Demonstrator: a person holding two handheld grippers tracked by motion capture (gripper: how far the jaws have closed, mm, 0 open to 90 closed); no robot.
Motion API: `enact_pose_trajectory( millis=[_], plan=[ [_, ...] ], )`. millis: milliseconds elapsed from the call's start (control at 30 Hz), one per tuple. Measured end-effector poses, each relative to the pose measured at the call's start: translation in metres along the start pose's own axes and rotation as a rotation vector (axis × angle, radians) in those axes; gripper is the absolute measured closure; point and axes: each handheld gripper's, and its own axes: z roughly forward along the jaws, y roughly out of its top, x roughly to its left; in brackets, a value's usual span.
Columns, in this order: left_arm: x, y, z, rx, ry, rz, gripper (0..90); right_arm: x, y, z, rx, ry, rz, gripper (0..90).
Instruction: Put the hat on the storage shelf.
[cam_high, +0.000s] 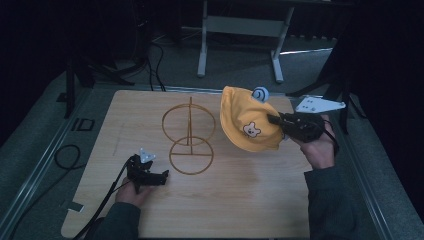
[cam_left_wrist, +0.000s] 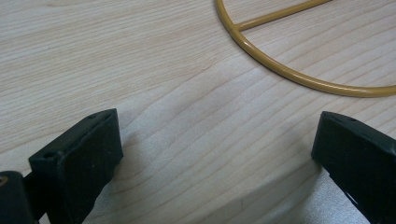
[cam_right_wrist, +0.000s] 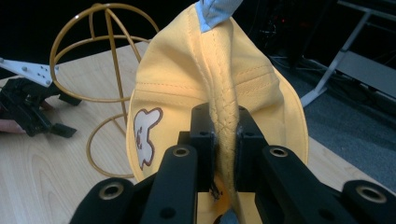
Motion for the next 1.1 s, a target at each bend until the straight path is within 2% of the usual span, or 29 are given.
enact_pose_trajectory(
  millis=[1100],
  plan=[
    [0.0, 0.0, 0.0, 0.002, 0.0, 0.004, 1.9, 0.007, 0.034, 0.007, -0.063, 0.069, -0.032, 81.9]
  ],
)
